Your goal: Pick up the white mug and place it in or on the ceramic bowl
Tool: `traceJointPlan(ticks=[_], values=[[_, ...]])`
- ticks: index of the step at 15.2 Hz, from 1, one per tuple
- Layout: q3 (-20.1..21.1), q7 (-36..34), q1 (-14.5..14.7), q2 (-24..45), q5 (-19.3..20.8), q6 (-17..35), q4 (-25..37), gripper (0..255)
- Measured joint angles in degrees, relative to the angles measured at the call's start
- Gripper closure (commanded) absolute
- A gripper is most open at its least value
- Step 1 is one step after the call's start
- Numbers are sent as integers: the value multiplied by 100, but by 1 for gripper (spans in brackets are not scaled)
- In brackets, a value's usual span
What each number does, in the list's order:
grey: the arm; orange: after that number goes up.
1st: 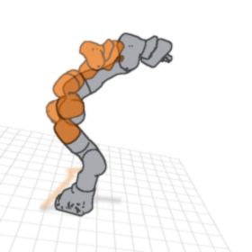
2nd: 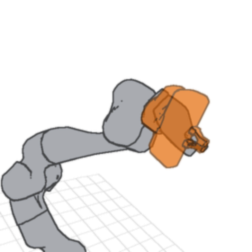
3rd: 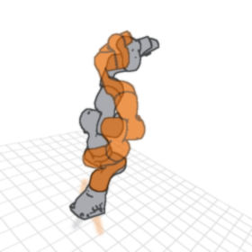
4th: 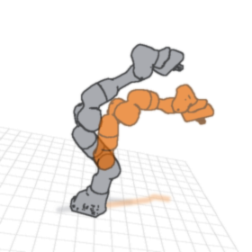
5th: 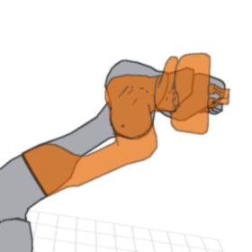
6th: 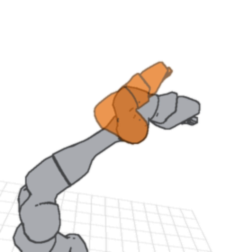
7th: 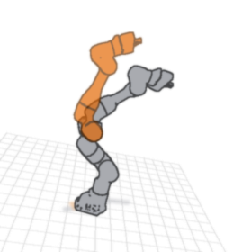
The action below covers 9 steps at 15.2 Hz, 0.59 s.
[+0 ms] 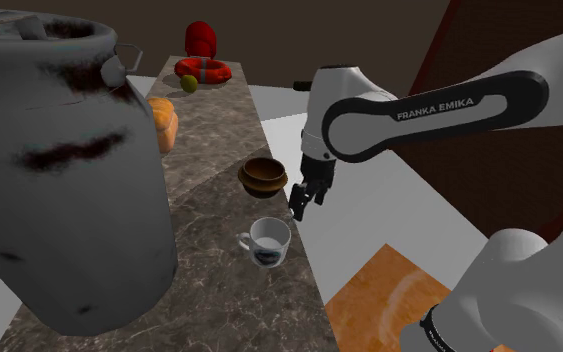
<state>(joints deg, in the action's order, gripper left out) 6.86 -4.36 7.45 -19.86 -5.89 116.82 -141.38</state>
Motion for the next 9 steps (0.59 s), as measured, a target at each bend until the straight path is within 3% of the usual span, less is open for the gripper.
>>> traceJointPlan(ticks=[4,9], values=[[185,-167,118,772,-88,599,316,0],[260,-228,166,1142,-112,1099,228,0]])
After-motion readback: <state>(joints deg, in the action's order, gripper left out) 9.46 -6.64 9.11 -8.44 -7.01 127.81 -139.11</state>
